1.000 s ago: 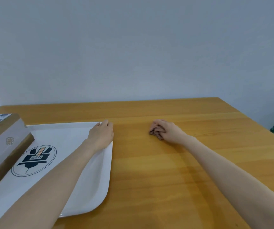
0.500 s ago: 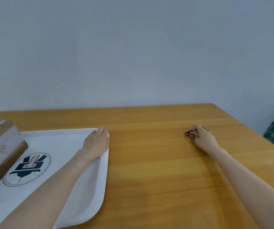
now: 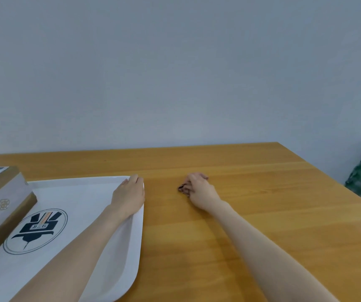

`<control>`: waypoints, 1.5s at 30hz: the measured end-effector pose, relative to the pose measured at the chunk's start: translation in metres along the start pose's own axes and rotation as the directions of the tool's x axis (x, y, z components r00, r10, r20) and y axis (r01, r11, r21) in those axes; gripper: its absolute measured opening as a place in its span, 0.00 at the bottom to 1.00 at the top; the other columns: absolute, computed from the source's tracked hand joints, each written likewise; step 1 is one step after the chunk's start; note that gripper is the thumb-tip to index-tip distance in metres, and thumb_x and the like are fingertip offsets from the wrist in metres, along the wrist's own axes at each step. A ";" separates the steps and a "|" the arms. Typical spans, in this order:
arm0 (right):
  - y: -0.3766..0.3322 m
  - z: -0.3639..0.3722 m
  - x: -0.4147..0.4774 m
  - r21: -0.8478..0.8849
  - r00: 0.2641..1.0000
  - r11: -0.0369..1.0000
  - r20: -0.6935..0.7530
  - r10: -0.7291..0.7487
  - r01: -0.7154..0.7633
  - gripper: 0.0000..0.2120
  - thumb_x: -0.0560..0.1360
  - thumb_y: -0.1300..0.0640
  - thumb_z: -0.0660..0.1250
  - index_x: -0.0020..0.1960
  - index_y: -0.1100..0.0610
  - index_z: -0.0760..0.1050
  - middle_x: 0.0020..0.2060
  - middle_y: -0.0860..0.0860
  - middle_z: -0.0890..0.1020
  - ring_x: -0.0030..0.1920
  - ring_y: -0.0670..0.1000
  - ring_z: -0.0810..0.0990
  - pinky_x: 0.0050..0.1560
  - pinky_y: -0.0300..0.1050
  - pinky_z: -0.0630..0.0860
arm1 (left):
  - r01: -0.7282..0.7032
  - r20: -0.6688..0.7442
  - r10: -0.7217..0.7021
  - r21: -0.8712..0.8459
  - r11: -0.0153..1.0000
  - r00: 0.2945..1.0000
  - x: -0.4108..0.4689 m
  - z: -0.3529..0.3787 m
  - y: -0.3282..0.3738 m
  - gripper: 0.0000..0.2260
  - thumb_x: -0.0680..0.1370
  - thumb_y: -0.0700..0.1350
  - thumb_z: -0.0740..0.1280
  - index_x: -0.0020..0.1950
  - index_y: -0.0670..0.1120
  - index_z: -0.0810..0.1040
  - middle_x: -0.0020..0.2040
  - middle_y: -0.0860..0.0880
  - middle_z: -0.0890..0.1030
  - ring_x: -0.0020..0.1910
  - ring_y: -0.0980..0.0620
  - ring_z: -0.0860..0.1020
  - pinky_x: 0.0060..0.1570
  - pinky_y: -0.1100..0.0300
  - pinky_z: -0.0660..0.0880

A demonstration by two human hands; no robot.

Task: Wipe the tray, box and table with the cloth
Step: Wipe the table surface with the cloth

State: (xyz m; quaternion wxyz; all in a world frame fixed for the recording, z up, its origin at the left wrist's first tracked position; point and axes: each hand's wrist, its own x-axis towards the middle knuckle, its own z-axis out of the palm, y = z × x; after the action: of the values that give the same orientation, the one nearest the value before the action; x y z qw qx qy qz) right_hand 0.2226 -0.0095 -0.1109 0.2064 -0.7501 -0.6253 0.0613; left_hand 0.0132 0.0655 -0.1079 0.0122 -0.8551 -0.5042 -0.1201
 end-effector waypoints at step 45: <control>0.156 -0.100 -0.124 -0.179 0.990 0.983 0.126 0.067 -0.043 0.25 0.80 0.57 0.55 0.73 0.41 0.56 0.72 0.46 0.66 0.68 0.53 0.70 0.58 0.46 0.72 | 0.036 0.006 -0.036 0.001 0.999 0.999 -0.004 -0.001 0.003 0.15 0.78 0.33 0.51 0.60 0.43 0.70 0.60 0.49 0.72 0.52 0.47 0.72 0.41 0.57 0.69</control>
State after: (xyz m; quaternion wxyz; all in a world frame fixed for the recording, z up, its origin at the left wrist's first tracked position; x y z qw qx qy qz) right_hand 0.3742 -0.1726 -0.1013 0.0959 -0.7768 -0.6195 0.0607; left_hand 0.0144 0.0606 -0.1074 0.0089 -0.8463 -0.5194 -0.1176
